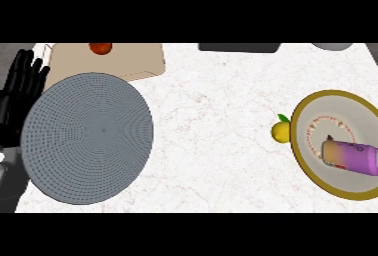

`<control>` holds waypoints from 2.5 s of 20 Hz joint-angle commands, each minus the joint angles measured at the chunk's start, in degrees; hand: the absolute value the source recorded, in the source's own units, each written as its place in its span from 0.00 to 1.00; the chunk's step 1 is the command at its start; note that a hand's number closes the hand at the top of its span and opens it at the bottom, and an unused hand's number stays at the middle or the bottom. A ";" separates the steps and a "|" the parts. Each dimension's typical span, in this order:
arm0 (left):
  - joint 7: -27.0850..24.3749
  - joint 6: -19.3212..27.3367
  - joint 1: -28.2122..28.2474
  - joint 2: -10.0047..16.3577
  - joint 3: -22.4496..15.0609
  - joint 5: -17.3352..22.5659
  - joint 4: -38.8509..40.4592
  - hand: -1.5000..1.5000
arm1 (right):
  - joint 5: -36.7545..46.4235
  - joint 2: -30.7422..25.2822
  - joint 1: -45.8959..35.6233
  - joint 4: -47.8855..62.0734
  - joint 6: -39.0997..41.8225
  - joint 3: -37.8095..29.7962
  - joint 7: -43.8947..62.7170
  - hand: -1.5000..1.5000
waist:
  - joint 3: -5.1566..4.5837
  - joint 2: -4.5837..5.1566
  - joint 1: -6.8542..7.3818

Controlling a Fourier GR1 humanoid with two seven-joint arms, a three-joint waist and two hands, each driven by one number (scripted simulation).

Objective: Pick the can from the placemat and place it in the bowl

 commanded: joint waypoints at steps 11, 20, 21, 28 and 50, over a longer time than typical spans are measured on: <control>0.26 0.21 -1.07 -1.39 -1.52 -1.13 0.72 0.50 | 1.29 -2.88 0.44 -2.98 11.39 9.89 -16.12 1.00 | -0.34 -0.63 1.07; 2.09 -0.24 -2.36 0.54 0.36 -1.07 2.15 0.50 | 6.83 0.89 3.35 -2.60 2.55 16.32 -17.91 1.00 | -0.36 -1.14 -0.33; 1.58 1.29 -1.29 -1.40 -0.82 -1.91 0.49 0.50 | 7.41 3.33 2.63 -0.86 -0.10 15.82 -17.10 1.00 | -0.36 -1.27 -0.08; 1.60 1.07 1.71 -1.85 -1.07 -3.06 -1.21 0.50 | 12.52 15.19 2.80 7.63 -3.37 18.75 -8.66 0.00 | -0.44 -1.47 -0.48; 1.54 -1.01 -2.14 -1.88 0.10 -2.20 -0.02 0.50 | -17.27 18.94 -3.65 26.94 18.81 6.72 1.80 0.00 | -0.16 -0.05 2.08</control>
